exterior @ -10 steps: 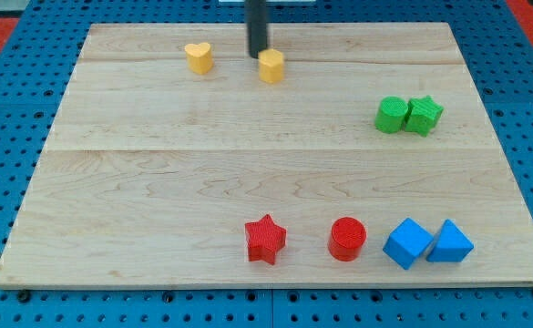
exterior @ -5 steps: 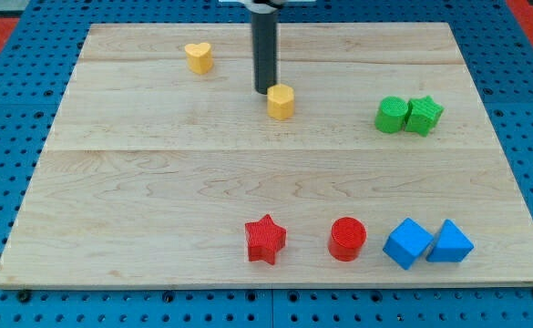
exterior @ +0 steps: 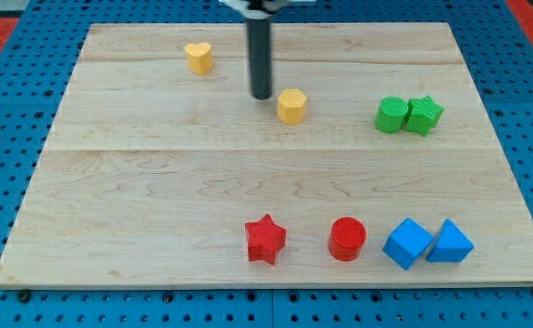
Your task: Keep yellow hexagon on left side of green circle
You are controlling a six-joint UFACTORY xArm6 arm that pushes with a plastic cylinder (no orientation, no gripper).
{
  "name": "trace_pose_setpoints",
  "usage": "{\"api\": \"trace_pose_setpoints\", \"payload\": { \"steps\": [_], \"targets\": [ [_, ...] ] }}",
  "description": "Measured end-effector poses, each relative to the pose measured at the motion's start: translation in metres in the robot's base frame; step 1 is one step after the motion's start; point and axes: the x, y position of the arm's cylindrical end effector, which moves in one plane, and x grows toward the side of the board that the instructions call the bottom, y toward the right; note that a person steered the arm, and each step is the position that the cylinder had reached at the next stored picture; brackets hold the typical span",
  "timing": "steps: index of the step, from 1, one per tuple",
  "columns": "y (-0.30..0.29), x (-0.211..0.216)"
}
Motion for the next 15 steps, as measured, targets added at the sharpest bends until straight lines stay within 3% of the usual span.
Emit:
{"api": "trace_pose_setpoints", "payload": {
  "steps": [3,5,6,8,13,14,15],
  "targets": [
    [-0.027,0.012],
    [0.048,0.013],
    [0.002,-0.018],
    [-0.025,0.043],
    [0.054,0.047],
    [0.047,0.047],
    [-0.029,0.046]
  ]
}}
